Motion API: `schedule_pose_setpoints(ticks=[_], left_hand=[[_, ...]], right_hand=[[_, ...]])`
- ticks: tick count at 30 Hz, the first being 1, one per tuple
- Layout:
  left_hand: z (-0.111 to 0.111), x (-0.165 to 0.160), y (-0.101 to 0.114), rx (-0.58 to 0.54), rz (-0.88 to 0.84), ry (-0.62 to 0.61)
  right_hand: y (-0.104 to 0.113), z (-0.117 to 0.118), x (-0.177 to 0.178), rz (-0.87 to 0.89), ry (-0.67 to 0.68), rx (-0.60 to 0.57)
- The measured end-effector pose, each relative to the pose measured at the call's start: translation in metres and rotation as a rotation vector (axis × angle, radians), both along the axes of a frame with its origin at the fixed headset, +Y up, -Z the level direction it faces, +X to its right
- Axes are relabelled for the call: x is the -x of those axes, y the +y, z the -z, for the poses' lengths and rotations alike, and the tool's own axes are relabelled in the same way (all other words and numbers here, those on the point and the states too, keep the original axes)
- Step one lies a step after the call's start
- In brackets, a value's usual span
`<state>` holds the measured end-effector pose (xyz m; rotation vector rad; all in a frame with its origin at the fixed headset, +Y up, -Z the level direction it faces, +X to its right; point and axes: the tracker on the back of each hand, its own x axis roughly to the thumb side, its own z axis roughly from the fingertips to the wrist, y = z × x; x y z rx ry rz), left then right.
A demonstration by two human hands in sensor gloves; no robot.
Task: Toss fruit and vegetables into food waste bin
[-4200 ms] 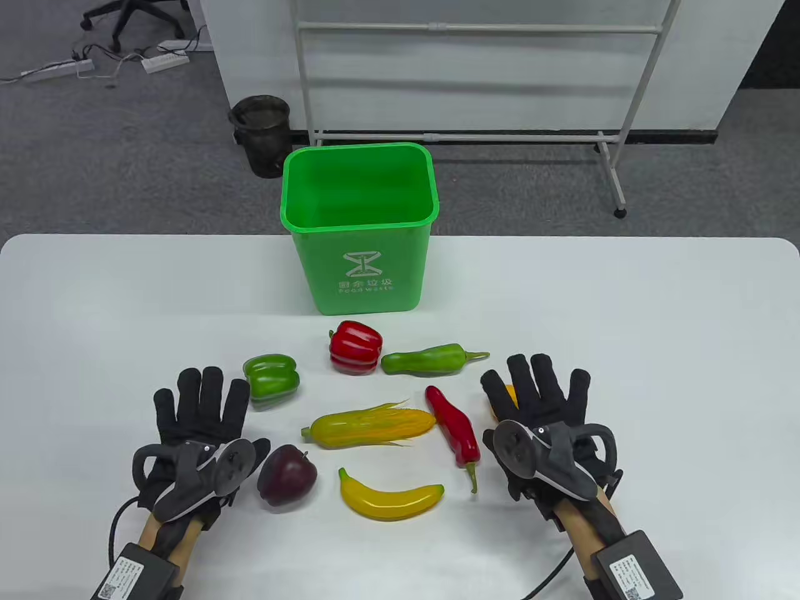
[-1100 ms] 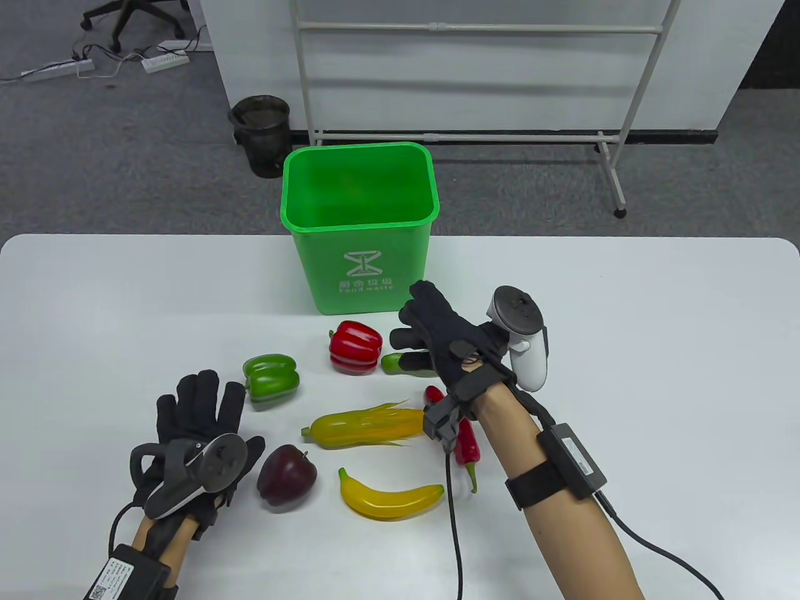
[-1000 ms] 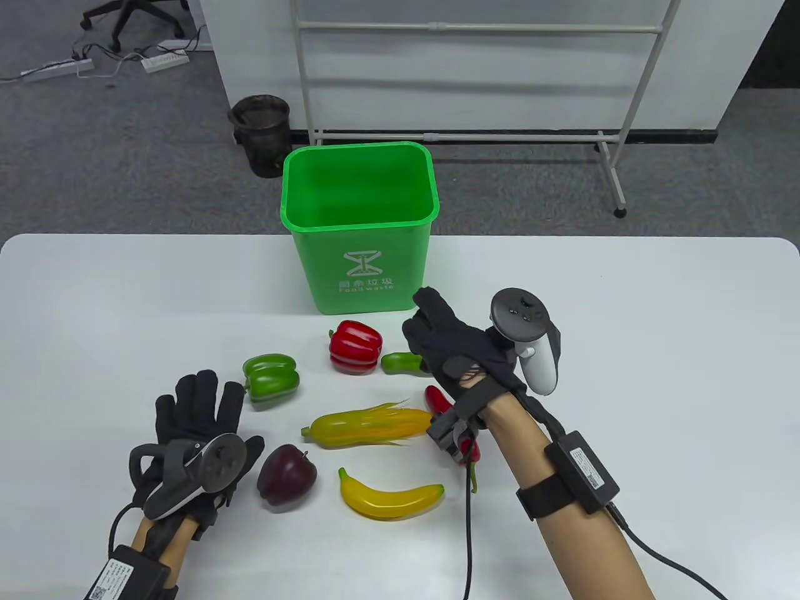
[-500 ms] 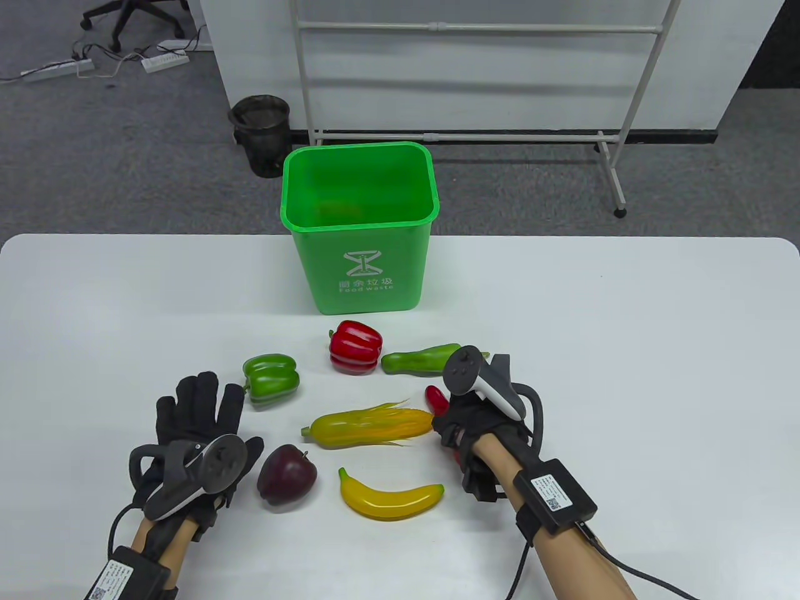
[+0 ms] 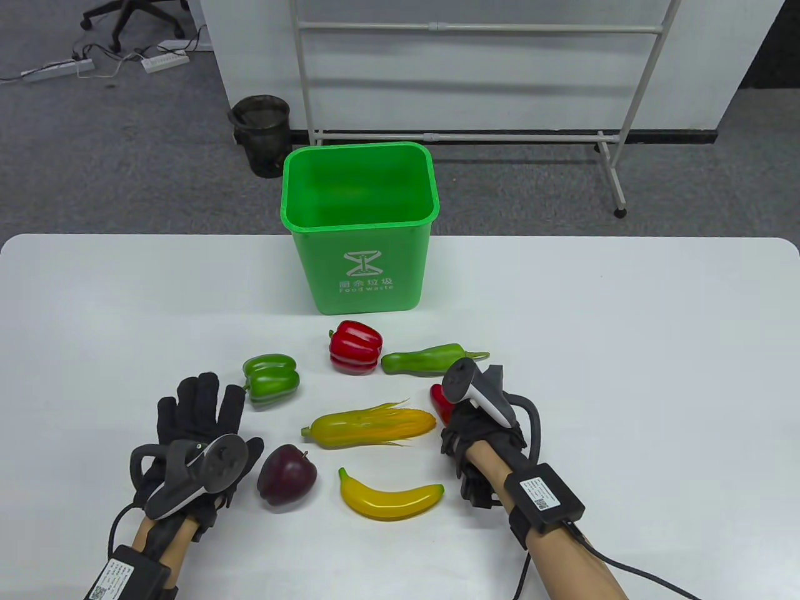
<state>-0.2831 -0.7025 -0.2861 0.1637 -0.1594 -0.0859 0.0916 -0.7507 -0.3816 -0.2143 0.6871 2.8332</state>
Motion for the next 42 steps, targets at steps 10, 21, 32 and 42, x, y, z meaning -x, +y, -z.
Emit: schedule_pose_setpoints(ticks=[10,21,32,42], left_hand=[[0.000,0.000,0.000,0.001,0.010,-0.003],[0.001,-0.002,0.000,0.006,0.016,-0.006],[0.001,0.001,-0.002,0.015,-0.008,0.010],[0.000,0.000,0.001,0.011,-0.024,-0.002]], right_hand=[[0.015,-0.041,-0.037,0.707,-0.071,0.051],[-0.010,-0.100,-0.023,1.142,-0.141,0.180],[0.206,0.049,0.065,1.733,-0.300,-0.179],[0.131,0.036,0.038,1.834,-0.253,-0.032]])
